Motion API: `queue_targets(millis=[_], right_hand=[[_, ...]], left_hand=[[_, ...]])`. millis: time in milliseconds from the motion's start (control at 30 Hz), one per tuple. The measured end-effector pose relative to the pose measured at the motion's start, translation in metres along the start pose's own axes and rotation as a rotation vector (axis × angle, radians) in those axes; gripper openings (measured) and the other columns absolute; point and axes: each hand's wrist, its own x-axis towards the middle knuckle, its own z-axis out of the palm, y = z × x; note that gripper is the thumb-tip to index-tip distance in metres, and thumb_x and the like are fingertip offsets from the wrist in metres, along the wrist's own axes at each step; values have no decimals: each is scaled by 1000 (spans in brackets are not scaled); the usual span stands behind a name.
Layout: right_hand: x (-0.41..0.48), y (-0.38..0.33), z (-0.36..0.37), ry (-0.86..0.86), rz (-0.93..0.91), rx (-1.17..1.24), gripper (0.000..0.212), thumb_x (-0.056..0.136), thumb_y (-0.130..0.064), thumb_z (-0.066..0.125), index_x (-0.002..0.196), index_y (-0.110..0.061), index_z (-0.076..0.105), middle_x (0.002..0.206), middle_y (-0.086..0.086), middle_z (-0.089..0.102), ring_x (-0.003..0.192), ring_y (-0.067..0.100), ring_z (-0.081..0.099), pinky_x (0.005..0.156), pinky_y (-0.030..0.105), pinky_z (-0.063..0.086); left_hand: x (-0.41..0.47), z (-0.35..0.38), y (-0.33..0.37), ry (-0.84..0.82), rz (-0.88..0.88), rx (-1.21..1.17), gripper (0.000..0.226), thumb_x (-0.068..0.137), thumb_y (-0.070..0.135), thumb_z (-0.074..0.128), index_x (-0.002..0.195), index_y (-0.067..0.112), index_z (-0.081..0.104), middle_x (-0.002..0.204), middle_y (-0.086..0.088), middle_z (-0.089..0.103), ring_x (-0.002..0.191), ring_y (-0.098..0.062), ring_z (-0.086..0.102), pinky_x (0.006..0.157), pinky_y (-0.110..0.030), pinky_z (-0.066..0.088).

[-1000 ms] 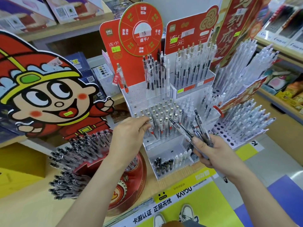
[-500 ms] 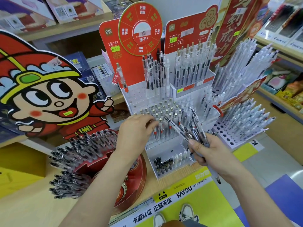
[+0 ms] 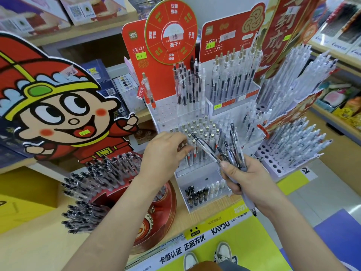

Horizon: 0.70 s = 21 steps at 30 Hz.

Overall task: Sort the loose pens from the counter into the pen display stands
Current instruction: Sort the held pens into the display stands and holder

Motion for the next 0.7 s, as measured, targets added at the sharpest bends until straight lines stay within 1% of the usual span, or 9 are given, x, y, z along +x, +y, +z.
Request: queue_targets(millis=[133,233,300,400,433,500,567,633,700], right_hand=[[1,-1,3,14,15,41,31,80,-31,63,81,-3,52,66,9,52,46,14,35,43,24,27],[1,0,3,10,33,61,28,80,-31,63,81,-5,53,65,5,57,44,14,37,43,23,30],[1,0,4,0,42,62,26,81,-31,63,81,-7,54,67,5,59,45,13,40,43,23,33],[0,0,5,-26,55,67,24,84,-30,62,80,-8,56,68,6,61,48,14,43,44,22,35],[0,0,6,-29,59,78,24,84,-31,62,81,-7,56,69,6,61,48,14,44,45,22,36],[-1,-1,7,-30,68,110,27,83,-32,61,83,-6,56,69,5,62,47,14,44,44,22,36],[-2,-1,8,-33,83,154,29,82,-33,61,85,-6,54,69,5,62,46,13,43,44,22,35],[-2,-2,10,-53,103,199,27,82,-33,61,84,-7,52,68,6,61,45,13,42,43,21,35],[-3,-3,13,-85,115,217,24,85,-31,60,81,-8,52,69,7,60,45,12,42,43,21,35]], left_hand=[[-1,4,2,20,-20,-11,30,81,39,74,70,15,58,60,3,53,56,-17,51,47,-31,43],[-1,6,5,6,-60,-75,28,79,37,75,79,14,60,63,1,56,57,-19,54,50,-36,49],[1,5,6,-22,-97,-100,30,80,40,73,82,16,55,66,1,56,58,-21,54,52,-38,49],[5,2,7,-42,-59,27,34,83,45,67,75,21,43,64,3,53,58,-21,52,48,-35,45],[6,-1,8,-56,-68,69,32,85,47,63,75,22,45,66,4,55,61,-20,52,49,-33,44],[6,-7,9,-80,-99,68,28,91,46,55,82,20,61,74,5,61,71,-17,55,59,-32,47],[5,-17,13,-34,-198,-160,30,96,38,51,85,17,69,75,3,66,72,-18,59,68,-36,51],[5,-29,24,3,-427,-609,27,97,35,51,89,18,70,73,7,68,69,-16,62,65,-36,53],[5,-37,38,-93,-599,-1025,26,93,35,53,105,19,68,81,10,71,71,-13,63,64,-30,55]])
